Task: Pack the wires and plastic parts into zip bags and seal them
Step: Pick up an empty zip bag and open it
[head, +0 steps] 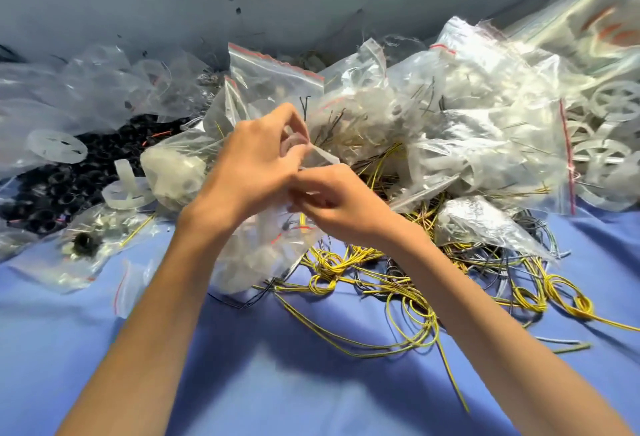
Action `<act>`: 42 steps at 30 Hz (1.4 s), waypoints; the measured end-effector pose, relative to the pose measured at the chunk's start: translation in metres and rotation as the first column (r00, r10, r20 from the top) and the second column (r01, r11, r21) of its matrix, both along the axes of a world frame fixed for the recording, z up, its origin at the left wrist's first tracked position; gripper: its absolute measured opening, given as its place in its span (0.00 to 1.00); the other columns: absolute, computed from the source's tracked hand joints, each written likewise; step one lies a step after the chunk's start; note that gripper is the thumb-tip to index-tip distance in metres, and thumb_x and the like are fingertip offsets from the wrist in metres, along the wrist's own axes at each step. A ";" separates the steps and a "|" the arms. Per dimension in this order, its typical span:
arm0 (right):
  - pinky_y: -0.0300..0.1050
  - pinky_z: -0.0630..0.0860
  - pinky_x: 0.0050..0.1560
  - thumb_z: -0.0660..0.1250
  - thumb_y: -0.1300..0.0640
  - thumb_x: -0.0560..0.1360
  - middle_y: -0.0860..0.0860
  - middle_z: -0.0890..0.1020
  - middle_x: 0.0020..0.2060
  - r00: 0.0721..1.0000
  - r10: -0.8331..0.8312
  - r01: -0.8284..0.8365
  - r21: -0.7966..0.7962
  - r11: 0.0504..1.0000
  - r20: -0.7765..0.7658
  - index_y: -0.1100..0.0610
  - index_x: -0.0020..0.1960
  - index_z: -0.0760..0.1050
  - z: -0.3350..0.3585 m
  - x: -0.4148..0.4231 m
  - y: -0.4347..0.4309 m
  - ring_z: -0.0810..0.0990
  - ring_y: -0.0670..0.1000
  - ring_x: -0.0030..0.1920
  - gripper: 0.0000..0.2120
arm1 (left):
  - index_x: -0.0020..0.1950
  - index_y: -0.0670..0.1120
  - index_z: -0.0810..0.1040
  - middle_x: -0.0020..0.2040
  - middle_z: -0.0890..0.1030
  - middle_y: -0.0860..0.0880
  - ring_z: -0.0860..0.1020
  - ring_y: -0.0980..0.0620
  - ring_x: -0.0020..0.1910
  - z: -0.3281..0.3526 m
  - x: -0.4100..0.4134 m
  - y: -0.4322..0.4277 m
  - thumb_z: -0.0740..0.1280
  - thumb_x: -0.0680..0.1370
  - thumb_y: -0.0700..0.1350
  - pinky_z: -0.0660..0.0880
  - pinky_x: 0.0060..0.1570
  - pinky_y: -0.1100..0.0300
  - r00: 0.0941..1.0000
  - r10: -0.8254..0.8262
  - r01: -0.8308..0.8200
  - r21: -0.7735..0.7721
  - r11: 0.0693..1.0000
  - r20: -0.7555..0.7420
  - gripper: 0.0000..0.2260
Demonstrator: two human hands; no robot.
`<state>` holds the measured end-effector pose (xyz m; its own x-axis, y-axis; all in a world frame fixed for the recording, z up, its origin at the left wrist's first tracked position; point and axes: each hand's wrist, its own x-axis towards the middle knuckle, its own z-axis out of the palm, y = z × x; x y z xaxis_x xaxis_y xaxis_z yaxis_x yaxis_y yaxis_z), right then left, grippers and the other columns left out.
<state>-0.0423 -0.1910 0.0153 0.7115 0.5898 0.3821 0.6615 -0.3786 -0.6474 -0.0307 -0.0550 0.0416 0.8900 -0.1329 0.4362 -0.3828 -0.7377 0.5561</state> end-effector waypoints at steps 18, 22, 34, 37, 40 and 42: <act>0.43 0.69 0.50 0.64 0.43 0.76 0.46 0.73 0.45 0.998 -0.069 0.063 -0.486 0.872 0.006 0.53 0.49 0.74 -0.076 -0.012 -0.057 0.70 0.47 0.47 0.13 | 0.40 0.50 0.74 0.31 0.76 0.56 0.74 0.58 0.30 -0.064 -0.026 0.038 0.63 0.72 0.52 0.68 0.33 0.58 0.996 0.093 -0.091 -0.131 0.987 0.011 0.06; 0.39 0.65 0.45 0.63 0.44 0.77 0.44 0.70 0.42 0.997 -0.049 0.070 -0.482 0.873 0.055 0.51 0.48 0.68 -0.075 -0.014 -0.059 0.65 0.43 0.43 0.11 | 0.39 0.52 0.74 0.32 0.79 0.46 0.79 0.50 0.36 -0.071 -0.031 0.037 0.63 0.73 0.50 0.74 0.39 0.55 0.996 0.089 -0.085 -0.190 0.978 0.010 0.04; 0.35 0.68 0.39 0.61 0.47 0.76 0.50 0.74 0.37 0.988 -0.151 0.150 -0.050 0.987 -0.019 0.54 0.55 0.73 -0.051 -0.034 -0.070 0.71 0.46 0.37 0.13 | 0.40 0.51 0.75 0.34 0.79 0.56 0.76 0.59 0.34 -0.074 -0.039 0.036 0.63 0.73 0.51 0.72 0.37 0.60 0.997 0.082 -0.082 -0.177 0.981 -0.004 0.05; 0.34 0.66 0.39 0.60 0.49 0.77 0.49 0.73 0.37 0.971 -0.238 0.237 0.052 0.970 0.001 0.51 0.48 0.72 -0.047 -0.037 -0.071 0.70 0.44 0.36 0.07 | 0.38 0.56 0.74 0.35 0.79 0.58 0.76 0.63 0.35 -0.070 -0.046 0.032 0.63 0.71 0.52 0.71 0.38 0.63 0.994 0.107 -0.106 -0.178 0.978 -0.004 0.03; 0.39 0.67 0.48 0.59 0.47 0.76 0.49 0.72 0.43 0.927 -0.371 0.374 0.169 0.912 -0.054 0.49 0.41 0.70 -0.044 -0.040 -0.067 0.73 0.47 0.45 0.09 | 0.36 0.57 0.73 0.34 0.80 0.55 0.76 0.59 0.34 -0.065 -0.055 0.023 0.64 0.70 0.53 0.72 0.38 0.58 0.989 0.146 -0.144 -0.173 0.974 0.001 0.03; 0.46 0.68 0.56 0.60 0.43 0.75 0.48 0.74 0.51 0.892 -0.449 0.450 0.188 0.873 -0.049 0.47 0.41 0.73 -0.042 -0.041 -0.063 0.74 0.50 0.54 0.10 | 0.36 0.56 0.73 0.34 0.81 0.53 0.78 0.53 0.35 -0.063 -0.061 0.015 0.64 0.69 0.53 0.73 0.39 0.56 0.990 0.143 -0.140 -0.164 0.977 0.011 0.03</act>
<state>-0.0836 -0.2545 -0.0270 0.8842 0.1230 0.4507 0.4468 -0.5048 -0.7387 -0.0920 -0.0403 -0.0211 0.8846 0.0677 0.4615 -0.2946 -0.6860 0.6653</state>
